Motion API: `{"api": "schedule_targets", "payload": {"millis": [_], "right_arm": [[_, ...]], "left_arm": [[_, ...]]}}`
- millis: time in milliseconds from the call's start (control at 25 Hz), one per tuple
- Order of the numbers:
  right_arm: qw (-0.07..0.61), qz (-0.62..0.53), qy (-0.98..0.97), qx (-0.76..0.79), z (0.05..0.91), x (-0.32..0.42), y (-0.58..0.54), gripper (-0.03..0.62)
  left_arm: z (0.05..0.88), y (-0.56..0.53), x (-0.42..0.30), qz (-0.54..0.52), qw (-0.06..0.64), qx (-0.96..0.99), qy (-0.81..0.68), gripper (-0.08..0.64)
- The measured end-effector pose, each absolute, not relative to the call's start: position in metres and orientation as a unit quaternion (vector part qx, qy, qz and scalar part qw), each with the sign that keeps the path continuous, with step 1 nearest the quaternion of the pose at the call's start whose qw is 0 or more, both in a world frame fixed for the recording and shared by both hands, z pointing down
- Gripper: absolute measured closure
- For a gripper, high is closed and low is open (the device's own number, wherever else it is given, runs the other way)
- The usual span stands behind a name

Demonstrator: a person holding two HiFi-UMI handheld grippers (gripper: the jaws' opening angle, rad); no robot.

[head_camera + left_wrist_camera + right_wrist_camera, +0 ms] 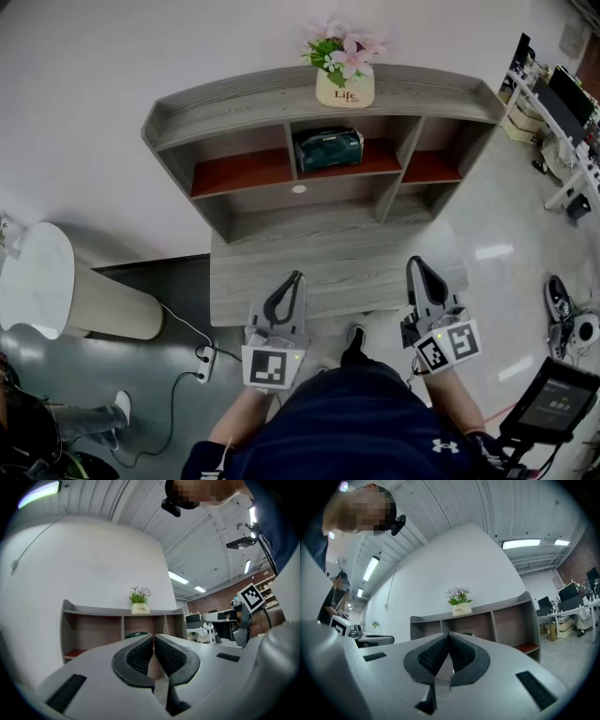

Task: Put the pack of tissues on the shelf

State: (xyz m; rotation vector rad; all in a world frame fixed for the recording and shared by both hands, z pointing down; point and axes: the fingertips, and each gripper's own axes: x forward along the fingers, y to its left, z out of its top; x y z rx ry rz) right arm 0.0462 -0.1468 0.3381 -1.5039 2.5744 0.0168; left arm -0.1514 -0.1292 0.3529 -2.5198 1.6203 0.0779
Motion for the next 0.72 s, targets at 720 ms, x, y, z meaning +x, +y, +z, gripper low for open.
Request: {"api": "schedule_targets", "payload": {"millis": [720], "right_arm": [[0.081, -0.005, 0.859, -0.505, 0.344, 0.065, -0.161, 0.584]], "left_arm": [[0.359, -0.147, -0.128, 0.013, 0.071, -0.845, 0.530, 0.535]]}}
